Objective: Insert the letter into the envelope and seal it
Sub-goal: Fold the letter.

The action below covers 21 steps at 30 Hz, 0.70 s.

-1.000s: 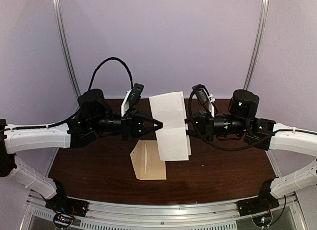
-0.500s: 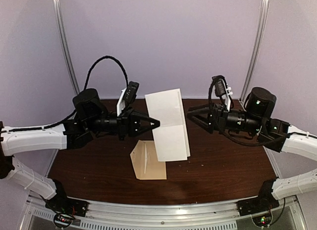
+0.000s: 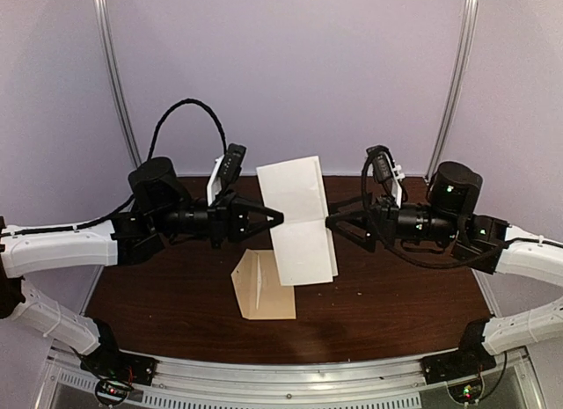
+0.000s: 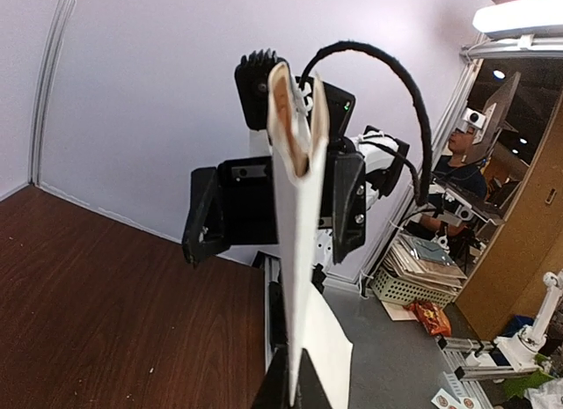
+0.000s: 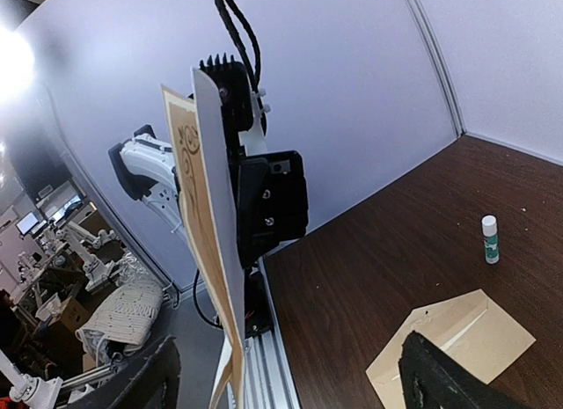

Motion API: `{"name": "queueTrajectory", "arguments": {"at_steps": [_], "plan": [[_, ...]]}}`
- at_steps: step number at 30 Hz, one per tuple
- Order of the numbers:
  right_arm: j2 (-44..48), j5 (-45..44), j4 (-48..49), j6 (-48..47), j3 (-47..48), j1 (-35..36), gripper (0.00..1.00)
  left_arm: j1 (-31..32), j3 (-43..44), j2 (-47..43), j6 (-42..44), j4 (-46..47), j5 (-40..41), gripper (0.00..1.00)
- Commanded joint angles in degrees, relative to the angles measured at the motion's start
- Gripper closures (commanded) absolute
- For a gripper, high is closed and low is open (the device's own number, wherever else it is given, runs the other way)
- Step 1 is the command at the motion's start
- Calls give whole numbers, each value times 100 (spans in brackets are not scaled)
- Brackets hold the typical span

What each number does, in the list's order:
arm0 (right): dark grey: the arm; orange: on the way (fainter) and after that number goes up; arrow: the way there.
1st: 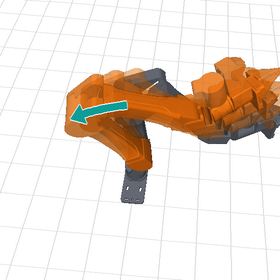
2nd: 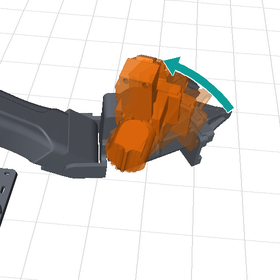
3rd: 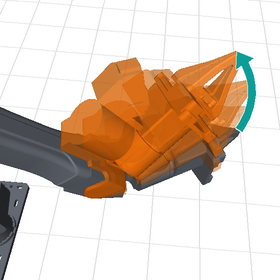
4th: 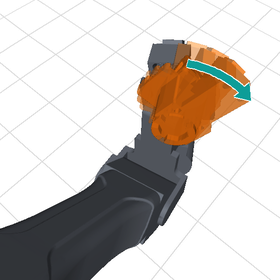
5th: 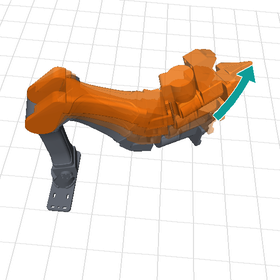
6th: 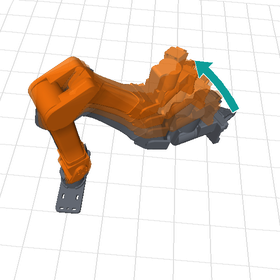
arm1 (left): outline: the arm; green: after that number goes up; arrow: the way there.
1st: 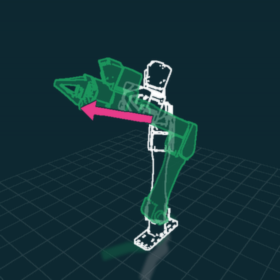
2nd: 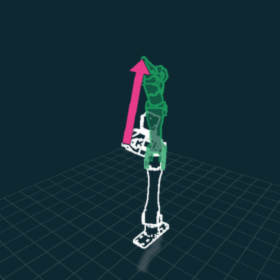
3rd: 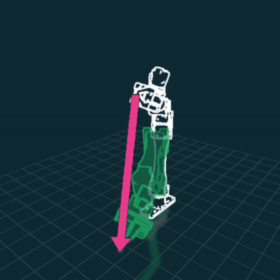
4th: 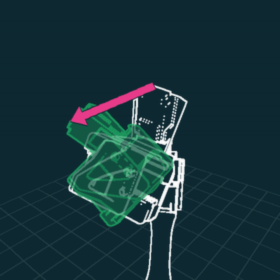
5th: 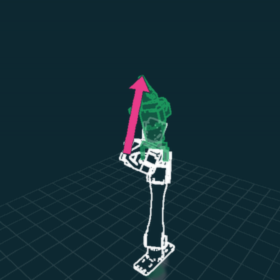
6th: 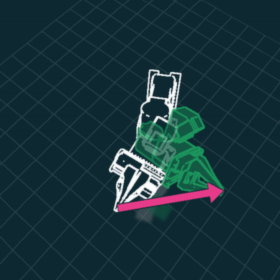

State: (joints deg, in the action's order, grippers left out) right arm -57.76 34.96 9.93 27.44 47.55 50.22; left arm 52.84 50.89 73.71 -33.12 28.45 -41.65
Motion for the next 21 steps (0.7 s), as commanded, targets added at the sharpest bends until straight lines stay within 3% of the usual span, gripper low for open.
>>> {"name": "queueTrajectory", "arguments": {"at_steps": [1, 9, 16, 19, 21], "plan": [[-227, 211, 231, -10, 156, 180, 16, 25, -24, -85, 78, 44, 114, 100], [-517, 249, 432, 12, 281, 333, 38, 18, -5, -55, 119, -64, 124, 100], [-628, 248, 578, 69, 324, 340, 50, 24, -8, -38, 148, -111, 79, 100], [-685, 257, 578, 68, 349, 340, 65, 19, -1, -40, 148, -111, 62, 100], [-709, 231, 600, 76, 351, 340, 81, 19, 4, -34, 148, -111, 44, 100]]}}
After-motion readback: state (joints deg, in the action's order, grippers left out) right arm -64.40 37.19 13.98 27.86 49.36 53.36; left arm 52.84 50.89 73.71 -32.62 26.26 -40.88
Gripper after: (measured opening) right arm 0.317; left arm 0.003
